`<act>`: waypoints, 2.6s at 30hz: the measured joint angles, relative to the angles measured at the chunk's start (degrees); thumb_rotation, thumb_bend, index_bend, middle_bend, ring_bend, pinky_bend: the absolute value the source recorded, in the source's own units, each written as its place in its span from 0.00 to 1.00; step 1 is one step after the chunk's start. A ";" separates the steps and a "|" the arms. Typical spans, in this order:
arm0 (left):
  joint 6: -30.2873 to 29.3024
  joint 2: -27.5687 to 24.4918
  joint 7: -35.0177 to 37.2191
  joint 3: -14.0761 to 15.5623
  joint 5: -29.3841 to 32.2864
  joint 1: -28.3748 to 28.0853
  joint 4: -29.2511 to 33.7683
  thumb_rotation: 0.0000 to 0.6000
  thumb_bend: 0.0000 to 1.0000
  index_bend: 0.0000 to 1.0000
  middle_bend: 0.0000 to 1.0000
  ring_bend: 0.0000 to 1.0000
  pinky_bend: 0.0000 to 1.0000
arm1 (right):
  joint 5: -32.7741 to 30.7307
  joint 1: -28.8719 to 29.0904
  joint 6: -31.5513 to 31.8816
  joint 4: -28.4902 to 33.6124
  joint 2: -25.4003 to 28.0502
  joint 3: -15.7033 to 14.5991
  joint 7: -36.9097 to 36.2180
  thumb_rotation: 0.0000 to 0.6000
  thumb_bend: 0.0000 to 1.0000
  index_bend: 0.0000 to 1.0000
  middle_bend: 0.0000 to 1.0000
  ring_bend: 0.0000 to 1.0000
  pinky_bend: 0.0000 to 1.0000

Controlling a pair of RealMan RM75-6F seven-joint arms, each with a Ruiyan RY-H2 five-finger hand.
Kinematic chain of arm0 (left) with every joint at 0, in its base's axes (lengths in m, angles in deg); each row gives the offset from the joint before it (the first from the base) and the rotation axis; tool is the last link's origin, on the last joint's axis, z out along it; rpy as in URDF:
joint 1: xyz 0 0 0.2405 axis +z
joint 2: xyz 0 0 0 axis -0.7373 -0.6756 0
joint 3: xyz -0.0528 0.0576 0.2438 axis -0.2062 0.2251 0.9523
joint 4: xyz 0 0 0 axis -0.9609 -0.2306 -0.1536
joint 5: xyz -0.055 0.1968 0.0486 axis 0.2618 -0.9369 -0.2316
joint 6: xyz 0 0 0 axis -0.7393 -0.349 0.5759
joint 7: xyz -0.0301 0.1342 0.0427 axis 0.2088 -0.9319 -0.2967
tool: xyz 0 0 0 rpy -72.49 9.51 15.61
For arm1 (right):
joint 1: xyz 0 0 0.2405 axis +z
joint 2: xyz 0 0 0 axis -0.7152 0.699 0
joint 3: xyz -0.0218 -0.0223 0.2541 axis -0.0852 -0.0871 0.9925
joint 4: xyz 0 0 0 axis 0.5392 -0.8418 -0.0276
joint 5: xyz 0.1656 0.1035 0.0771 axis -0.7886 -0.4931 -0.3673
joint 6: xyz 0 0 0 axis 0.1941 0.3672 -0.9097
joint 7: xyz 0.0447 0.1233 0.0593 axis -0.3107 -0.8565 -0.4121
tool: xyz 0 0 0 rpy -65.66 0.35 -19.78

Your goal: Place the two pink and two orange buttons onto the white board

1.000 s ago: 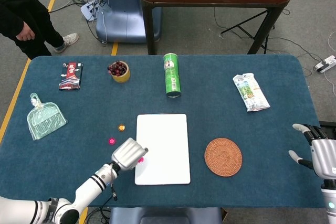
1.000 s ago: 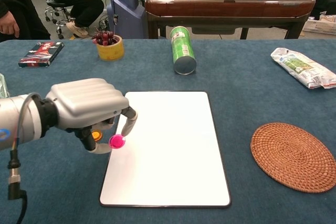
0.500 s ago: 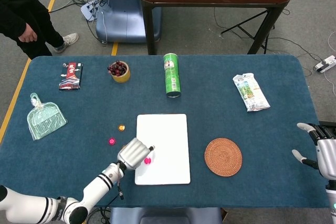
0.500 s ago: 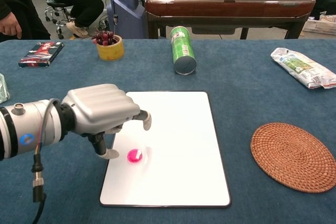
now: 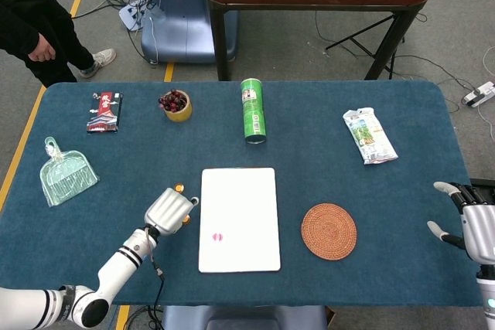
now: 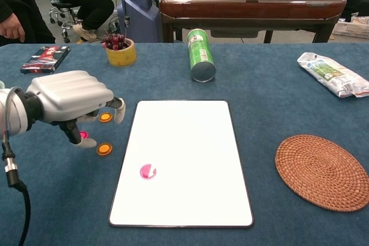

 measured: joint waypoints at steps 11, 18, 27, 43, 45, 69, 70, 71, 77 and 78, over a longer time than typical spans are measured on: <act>1.86 1.05 3.57 0.77 -0.83 0.90 -7.20 1.00 0.25 0.49 1.00 1.00 1.00 | -0.36 0.08 -0.27 0.00 -0.07 0.08 0.21 1.00 0.06 0.29 0.33 0.29 0.54; 2.93 2.04 4.77 0.82 -0.29 1.29 -9.88 1.00 0.25 0.50 1.00 1.00 1.00 | -0.33 0.04 -0.22 0.02 -0.07 0.05 0.25 1.00 0.06 0.29 0.33 0.29 0.54; 3.81 2.74 6.47 -0.16 1.10 1.62 -12.51 1.00 0.25 0.52 1.00 1.00 1.00 | -0.44 0.08 -0.34 0.03 -0.10 0.08 0.37 1.00 0.06 0.29 0.33 0.29 0.54; 4.62 2.97 6.92 -0.54 1.90 1.80 -12.76 1.00 0.25 0.55 1.00 1.00 1.00 | -0.51 0.19 -0.59 0.15 -0.20 0.02 0.78 1.00 0.06 0.29 0.33 0.29 0.54; 4.73 3.07 6.78 -0.59 2.19 1.77 -12.77 1.00 0.25 0.55 1.00 1.00 1.00 | -0.51 0.16 -0.51 0.17 -0.16 0.03 0.70 1.00 0.06 0.29 0.33 0.29 0.54; 5.32 3.89 7.35 -0.61 2.92 1.99 -15.04 1.00 0.25 0.58 1.00 1.00 1.00 | -0.57 0.15 -0.54 0.13 -0.09 0.07 0.52 1.00 0.06 0.28 0.33 0.29 0.54; 5.37 3.90 7.38 -0.63 2.97 1.99 -15.07 1.00 0.25 0.58 1.00 1.00 1.00 | -0.58 0.17 -0.56 0.14 -0.10 0.07 0.55 1.00 0.06 0.28 0.33 0.29 0.54; 5.42 3.91 7.36 -0.64 3.01 1.98 -15.10 1.00 0.25 0.58 1.00 1.00 1.00 | -0.58 0.17 -0.55 0.13 -0.10 0.08 0.57 1.00 0.06 0.28 0.33 0.29 0.54; 5.47 4.00 7.31 -0.70 3.09 1.95 -15.14 1.00 0.26 0.57 1.00 1.00 1.00 | -0.58 0.12 -0.44 0.14 -0.06 0.10 0.47 1.00 0.06 0.28 0.33 0.29 0.54; 5.50 4.02 7.25 -0.70 3.16 1.94 -15.13 1.00 0.27 0.57 1.00 1.00 1.00 | -0.56 0.10 -0.42 0.13 -0.06 0.08 0.44 1.00 0.06 0.29 0.33 0.29 0.54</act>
